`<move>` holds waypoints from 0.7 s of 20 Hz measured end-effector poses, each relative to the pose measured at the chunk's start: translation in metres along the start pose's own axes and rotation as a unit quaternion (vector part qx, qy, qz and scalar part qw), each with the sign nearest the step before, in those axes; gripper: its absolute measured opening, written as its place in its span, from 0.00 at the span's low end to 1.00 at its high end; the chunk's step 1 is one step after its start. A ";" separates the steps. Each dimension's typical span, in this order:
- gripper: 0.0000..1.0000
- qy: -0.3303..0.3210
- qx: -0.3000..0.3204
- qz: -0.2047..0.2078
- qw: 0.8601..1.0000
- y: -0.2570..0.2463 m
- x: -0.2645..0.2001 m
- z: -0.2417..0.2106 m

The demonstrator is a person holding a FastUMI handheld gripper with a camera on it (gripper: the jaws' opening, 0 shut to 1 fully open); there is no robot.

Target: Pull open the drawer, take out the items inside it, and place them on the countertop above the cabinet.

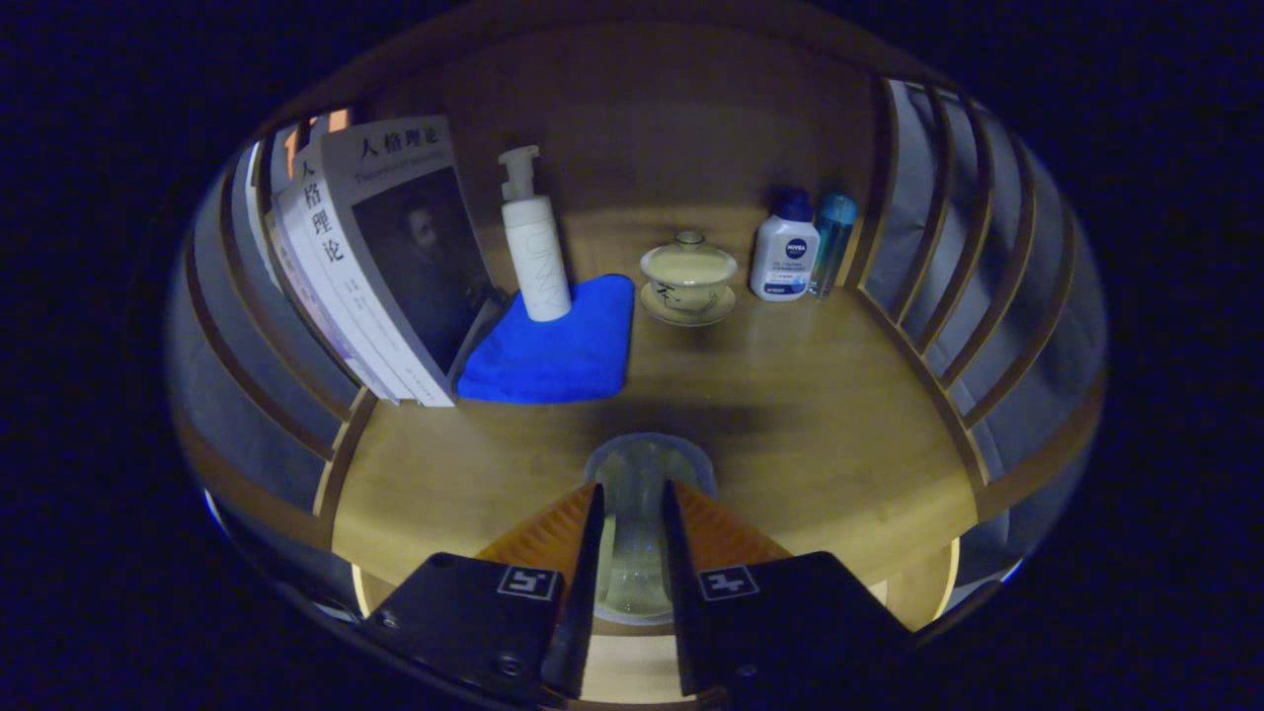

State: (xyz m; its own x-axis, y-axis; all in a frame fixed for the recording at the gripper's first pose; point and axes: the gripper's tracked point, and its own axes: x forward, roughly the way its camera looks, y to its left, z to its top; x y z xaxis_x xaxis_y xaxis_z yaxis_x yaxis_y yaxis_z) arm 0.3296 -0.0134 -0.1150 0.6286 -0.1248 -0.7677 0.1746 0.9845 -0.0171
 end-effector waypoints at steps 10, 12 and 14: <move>0.50 -0.050 -0.063 -0.012 0.997 -0.003 -0.048 -0.005; 0.50 -0.066 -0.063 -0.001 0.996 0.000 -0.064 -0.008; 0.50 -0.082 -0.062 0.007 0.995 0.000 -0.081 -0.012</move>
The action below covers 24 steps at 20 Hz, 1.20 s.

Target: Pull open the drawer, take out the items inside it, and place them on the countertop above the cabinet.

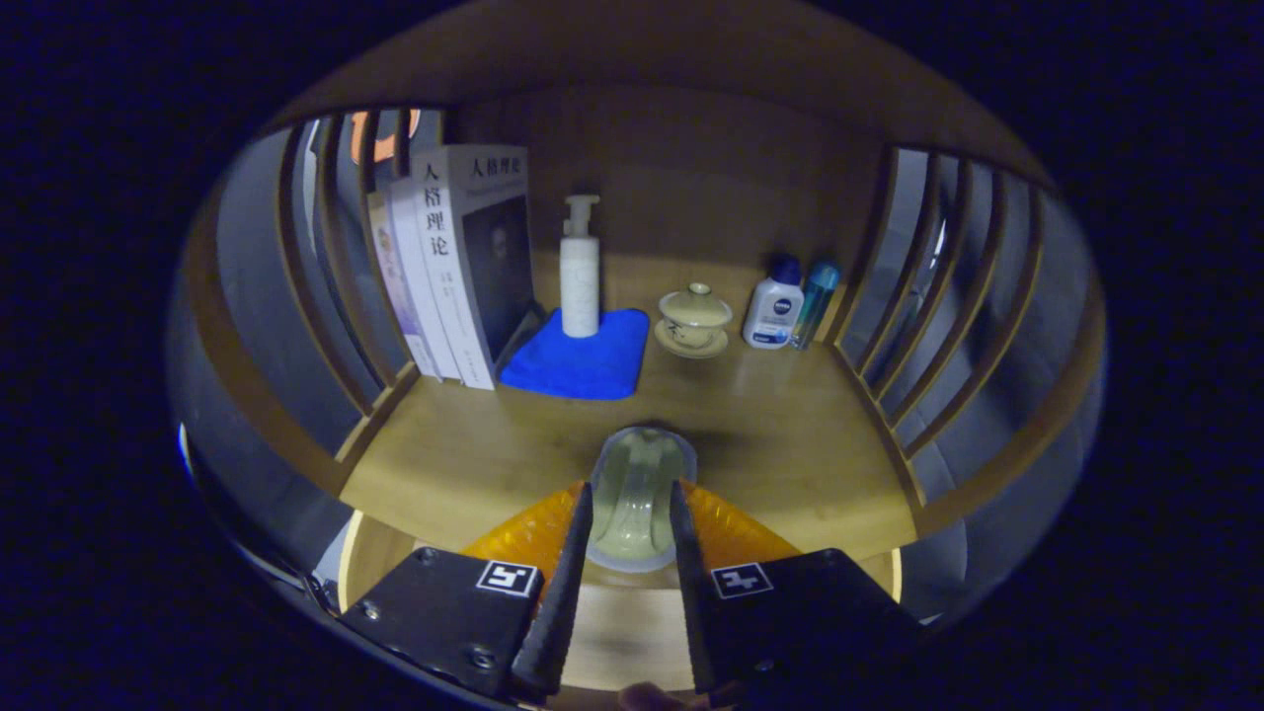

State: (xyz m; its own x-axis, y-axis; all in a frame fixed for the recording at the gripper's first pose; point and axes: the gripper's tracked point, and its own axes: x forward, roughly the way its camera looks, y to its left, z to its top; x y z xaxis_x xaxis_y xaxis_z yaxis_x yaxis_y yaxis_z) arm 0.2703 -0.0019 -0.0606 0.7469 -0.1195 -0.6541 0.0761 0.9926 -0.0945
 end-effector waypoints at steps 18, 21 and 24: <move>1.00 -0.210 -0.011 0.029 0.977 -0.001 -0.179 -0.056; 1.00 -0.242 -0.014 0.029 0.970 0.007 -0.196 -0.080; 1.00 -0.262 -0.011 0.039 0.964 0.015 -0.201 -0.106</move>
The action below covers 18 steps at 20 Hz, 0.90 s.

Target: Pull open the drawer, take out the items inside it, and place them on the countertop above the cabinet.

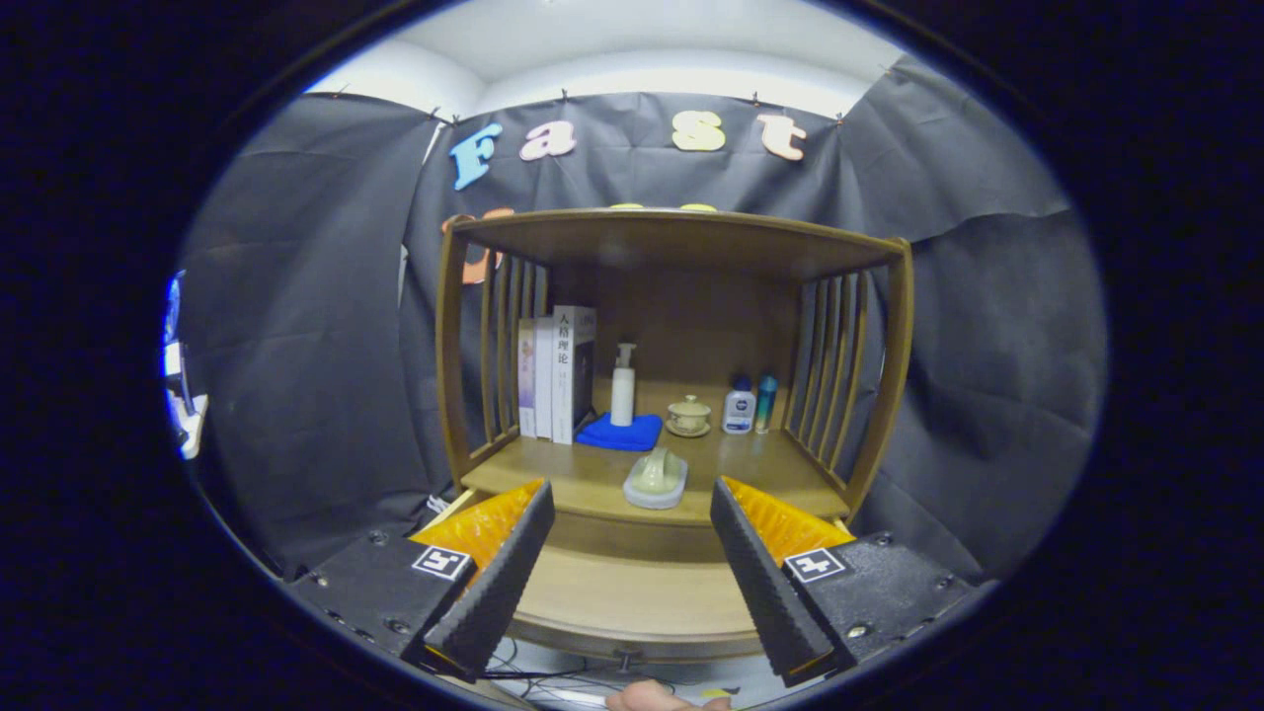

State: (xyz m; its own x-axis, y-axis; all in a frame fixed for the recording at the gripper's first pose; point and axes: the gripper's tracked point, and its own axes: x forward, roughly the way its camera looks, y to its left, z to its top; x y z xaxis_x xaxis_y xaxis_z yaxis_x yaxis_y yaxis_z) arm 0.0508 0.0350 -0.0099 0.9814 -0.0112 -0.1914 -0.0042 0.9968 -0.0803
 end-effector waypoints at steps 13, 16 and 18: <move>1.00 -0.005 -0.006 0.001 1.000 0.006 -0.010 -0.152; 1.00 0.005 0.002 -0.006 1.000 0.000 -0.007 -0.177; 1.00 0.006 0.013 -0.021 1.000 -0.005 -0.007 -0.189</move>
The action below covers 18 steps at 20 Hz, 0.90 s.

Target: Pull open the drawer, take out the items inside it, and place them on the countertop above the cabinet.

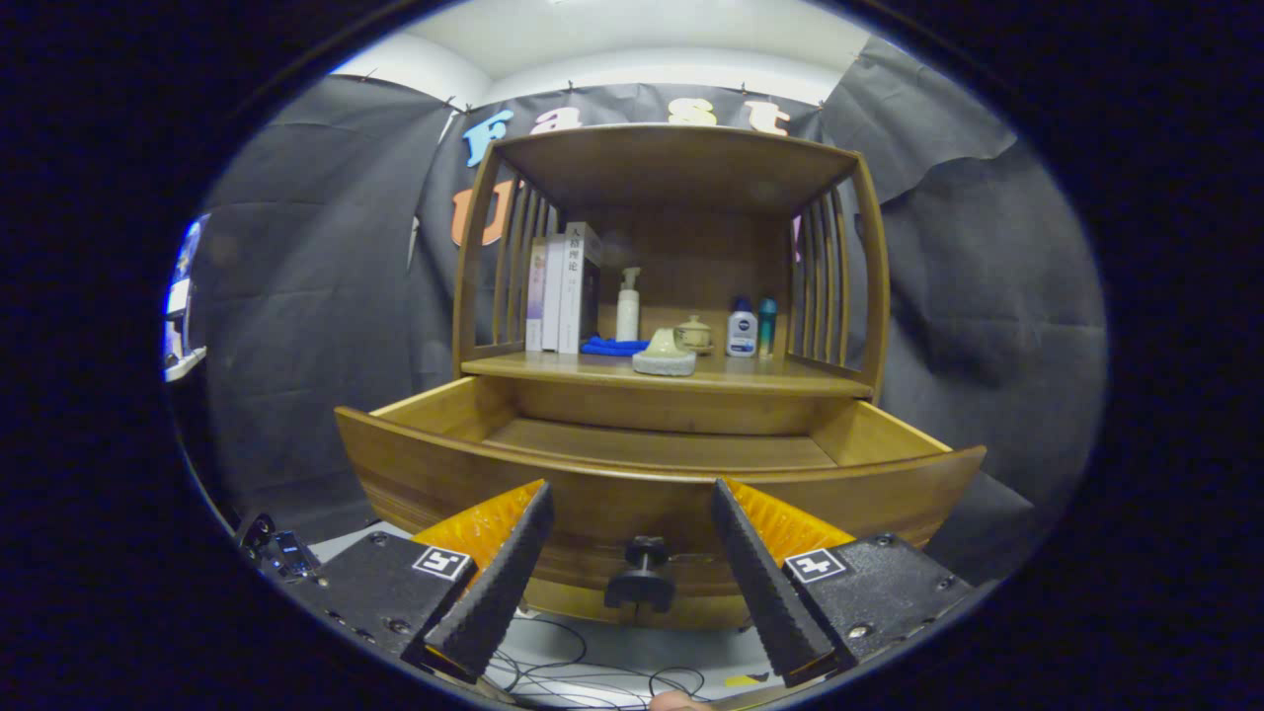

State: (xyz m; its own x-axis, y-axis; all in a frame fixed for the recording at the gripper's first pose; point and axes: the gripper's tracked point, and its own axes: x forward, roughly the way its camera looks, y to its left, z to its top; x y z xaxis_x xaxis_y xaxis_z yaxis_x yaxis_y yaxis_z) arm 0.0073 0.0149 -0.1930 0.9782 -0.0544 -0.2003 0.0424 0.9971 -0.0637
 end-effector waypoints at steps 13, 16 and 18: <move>0.99 0.024 0.024 -0.052 0.998 -0.003 0.029 -0.033; 0.99 0.026 0.029 -0.044 0.998 -0.006 0.041 -0.029; 0.98 0.030 0.025 -0.044 0.998 -0.007 0.051 -0.028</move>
State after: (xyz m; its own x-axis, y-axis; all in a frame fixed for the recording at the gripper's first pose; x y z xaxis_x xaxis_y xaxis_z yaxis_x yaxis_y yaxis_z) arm 0.0511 0.0032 -0.2299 0.9563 -0.1436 -0.2547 0.1395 0.9896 -0.0343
